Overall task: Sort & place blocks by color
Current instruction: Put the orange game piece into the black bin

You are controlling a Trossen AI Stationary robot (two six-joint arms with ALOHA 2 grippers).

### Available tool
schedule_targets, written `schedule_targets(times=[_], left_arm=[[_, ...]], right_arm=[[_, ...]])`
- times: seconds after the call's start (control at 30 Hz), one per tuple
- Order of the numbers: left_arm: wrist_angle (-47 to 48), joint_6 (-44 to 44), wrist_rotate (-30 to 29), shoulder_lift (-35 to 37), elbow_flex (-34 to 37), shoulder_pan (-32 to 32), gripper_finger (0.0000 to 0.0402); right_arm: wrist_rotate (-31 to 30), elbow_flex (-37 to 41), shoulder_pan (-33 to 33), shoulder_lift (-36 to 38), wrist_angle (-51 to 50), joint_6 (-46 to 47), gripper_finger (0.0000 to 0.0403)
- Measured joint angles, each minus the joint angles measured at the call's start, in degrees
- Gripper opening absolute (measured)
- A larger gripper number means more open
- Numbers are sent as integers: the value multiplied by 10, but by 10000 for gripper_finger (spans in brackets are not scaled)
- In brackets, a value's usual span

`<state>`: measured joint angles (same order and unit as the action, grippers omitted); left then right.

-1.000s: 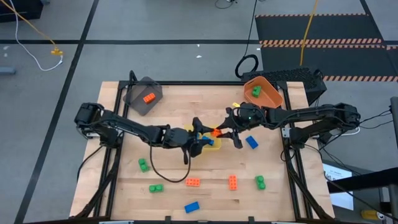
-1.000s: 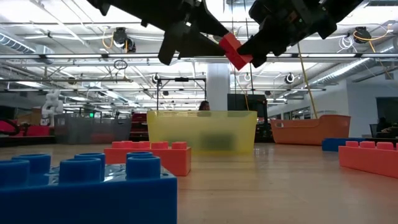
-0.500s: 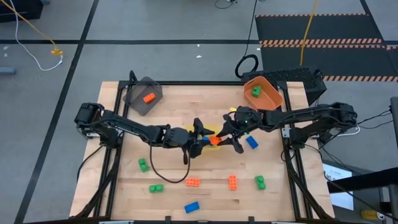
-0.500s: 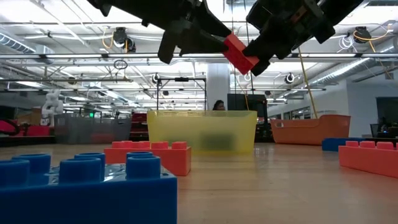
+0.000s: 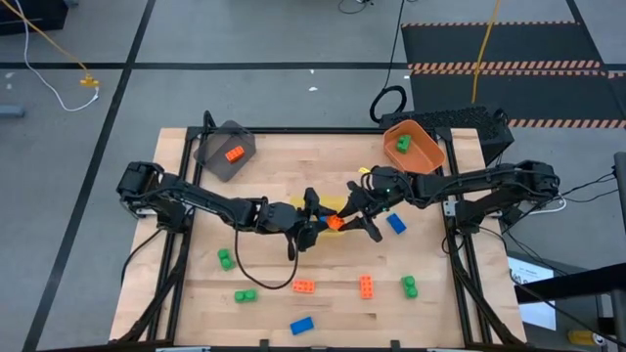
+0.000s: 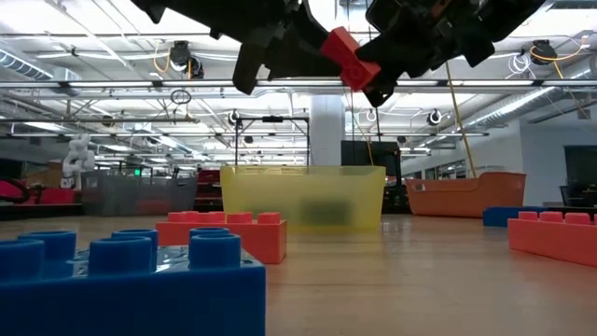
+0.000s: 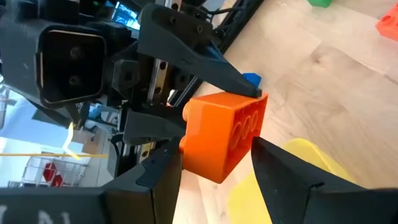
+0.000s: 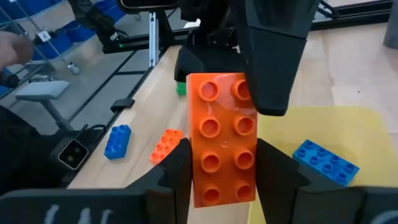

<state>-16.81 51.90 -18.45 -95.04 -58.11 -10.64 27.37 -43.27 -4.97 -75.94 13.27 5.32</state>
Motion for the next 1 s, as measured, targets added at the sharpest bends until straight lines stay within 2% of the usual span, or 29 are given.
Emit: schedule_targets(times=[0.33,0.43,0.63,0.7,0.77,0.87,1.0], left_arm=[[-2,-34,5,0,0,-7,128],[1,-32,5,0,1,-11,128],[1,-29,6,0,2,-12,163],[-3,-43,-1,0,1,-12,158],[-3,-60,-15,0,1,-12,134],[3,-92,-28,0,1,-13,89],[1,-122,-63,0,0,-12,89]], right_arm=[[4,0,2,-6,-2,-4,118],[4,0,2,-14,2,-4,118],[0,-1,1,-25,7,3,118],[-1,-1,0,-26,7,5,118],[-4,-1,0,-25,9,16,118],[-7,0,-3,-26,16,25,148],[-58,-1,-3,-25,34,21,209]])
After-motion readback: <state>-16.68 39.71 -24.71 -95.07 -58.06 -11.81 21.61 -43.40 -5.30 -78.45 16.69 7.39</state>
